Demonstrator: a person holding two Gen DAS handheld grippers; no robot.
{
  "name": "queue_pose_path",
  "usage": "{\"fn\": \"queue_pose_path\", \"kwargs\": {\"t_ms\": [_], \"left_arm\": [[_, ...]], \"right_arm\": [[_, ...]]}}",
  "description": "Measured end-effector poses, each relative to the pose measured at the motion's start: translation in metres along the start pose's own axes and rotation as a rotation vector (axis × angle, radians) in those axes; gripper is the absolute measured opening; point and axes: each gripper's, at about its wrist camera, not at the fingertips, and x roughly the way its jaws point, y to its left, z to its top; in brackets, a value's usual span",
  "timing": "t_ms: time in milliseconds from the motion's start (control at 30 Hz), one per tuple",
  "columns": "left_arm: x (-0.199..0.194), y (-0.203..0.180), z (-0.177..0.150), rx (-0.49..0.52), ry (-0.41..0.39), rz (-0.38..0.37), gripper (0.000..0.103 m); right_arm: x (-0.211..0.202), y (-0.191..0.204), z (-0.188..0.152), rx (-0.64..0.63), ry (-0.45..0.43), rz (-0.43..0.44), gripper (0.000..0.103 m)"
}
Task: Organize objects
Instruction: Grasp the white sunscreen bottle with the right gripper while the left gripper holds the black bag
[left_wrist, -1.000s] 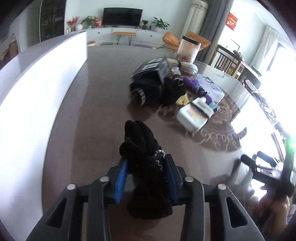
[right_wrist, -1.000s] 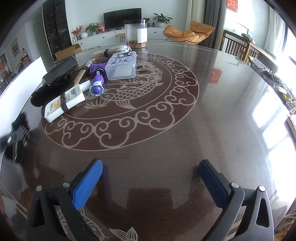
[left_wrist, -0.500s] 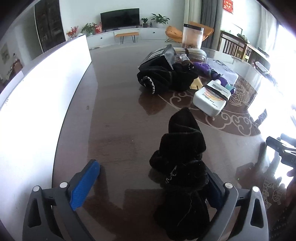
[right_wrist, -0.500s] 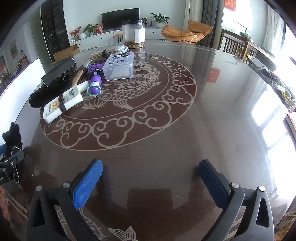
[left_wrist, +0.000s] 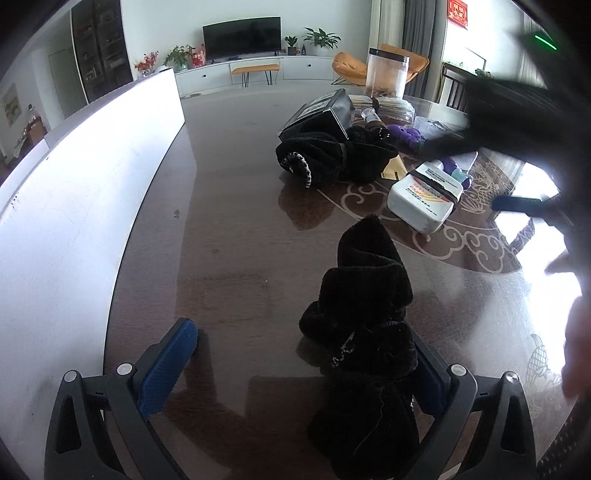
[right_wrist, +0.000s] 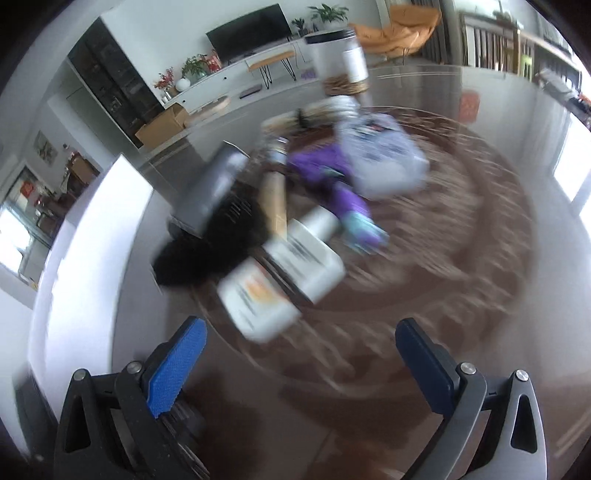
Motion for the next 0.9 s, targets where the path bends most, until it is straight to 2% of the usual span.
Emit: {"fn": "queue_pose_path", "kwargs": {"t_ms": [133,200,267,400,500,533,700,767,833,900], "left_arm": [[0.0,0.0,0.0,0.0,0.0,0.0,0.103],[0.0,0.0,0.0,0.0,0.0,0.0,0.103],[0.001,0.0,0.0,-0.001,0.0,0.0,0.103],[0.0,0.001,0.0,-0.001,0.0,0.001,0.103],[-0.001,0.002,0.001,-0.001,0.0,0.001,0.103],[-0.002,0.002,0.001,-0.001,0.0,0.001,0.103],[-0.003,0.002,0.002,-0.002,0.0,0.003,0.103],[-0.003,0.003,0.003,-0.002,0.0,0.003,0.103],[-0.003,0.003,0.003,-0.001,0.0,0.003,0.103],[-0.004,0.003,0.003,-0.002,0.0,0.003,0.103]], "right_arm": [[0.037,0.016,0.031,0.07,0.062,-0.085,0.091],[0.05,0.014,0.033,0.098,0.105,-0.097,0.089],[0.05,0.019,0.034,0.054,0.098,-0.125,0.087],[0.039,0.021,0.027,-0.043,0.066,-0.118,0.066],[0.027,0.008,0.022,-0.044,0.067,-0.061,0.048],[0.022,0.002,0.019,-0.061,0.074,-0.029,0.046],[-0.001,-0.026,0.004,-0.095,0.081,0.024,0.047],[-0.008,-0.034,-0.001,-0.071,0.081,0.02,0.05],[-0.009,-0.03,0.0,-0.046,0.084,0.022,0.058],[-0.007,-0.021,-0.002,-0.033,0.089,0.026,0.06]]}}
